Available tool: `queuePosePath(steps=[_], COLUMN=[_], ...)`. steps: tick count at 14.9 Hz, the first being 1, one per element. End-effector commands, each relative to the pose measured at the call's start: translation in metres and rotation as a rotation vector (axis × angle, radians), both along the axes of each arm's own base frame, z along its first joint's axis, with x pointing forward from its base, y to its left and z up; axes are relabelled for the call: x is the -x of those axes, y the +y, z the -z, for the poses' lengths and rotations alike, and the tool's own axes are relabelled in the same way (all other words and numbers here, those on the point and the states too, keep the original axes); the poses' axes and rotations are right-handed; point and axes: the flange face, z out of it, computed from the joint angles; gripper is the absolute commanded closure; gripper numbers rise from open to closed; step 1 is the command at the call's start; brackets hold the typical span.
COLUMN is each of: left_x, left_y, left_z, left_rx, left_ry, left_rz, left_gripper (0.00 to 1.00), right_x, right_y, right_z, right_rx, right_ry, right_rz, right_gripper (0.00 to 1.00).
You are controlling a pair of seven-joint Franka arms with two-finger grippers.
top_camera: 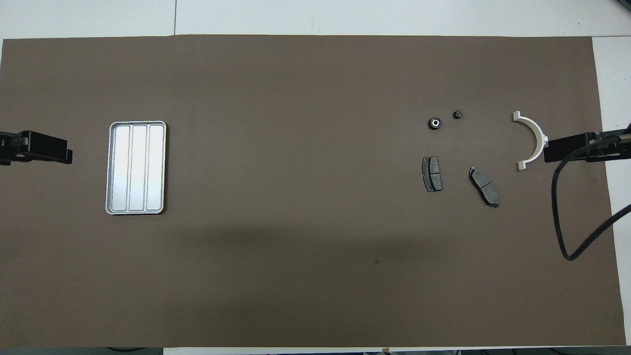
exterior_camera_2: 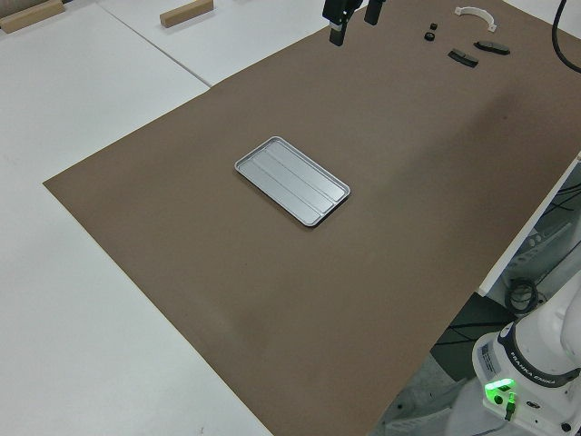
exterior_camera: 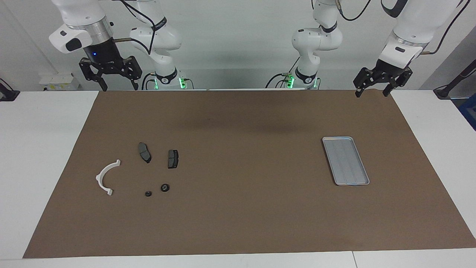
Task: Pick bearing gear from pile to tray
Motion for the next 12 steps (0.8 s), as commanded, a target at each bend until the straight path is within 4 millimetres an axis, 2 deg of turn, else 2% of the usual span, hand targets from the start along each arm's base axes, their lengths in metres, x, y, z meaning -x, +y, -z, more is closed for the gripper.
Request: queuePosePath(steps=[1, 12], left_x=[0.0110, 0.0110], left_y=[-0.0004, -0.0005], left_z=[-0.0010, -0.0010], left_rx=[0.008, 0.008], left_ry=[0.005, 0.005], left_rz=[0.003, 0.003], left_gripper=[0.00, 0.00], right_x=[0.0062, 0.0100], right_y=[-0.0017, -0.0021], right_z=[-0.0023, -0.0051], right_rx=[-0.012, -0.020], right_ry=[0.008, 0.013], right_rz=[-0.022, -0.020], right_gripper=[0.00, 0.00])
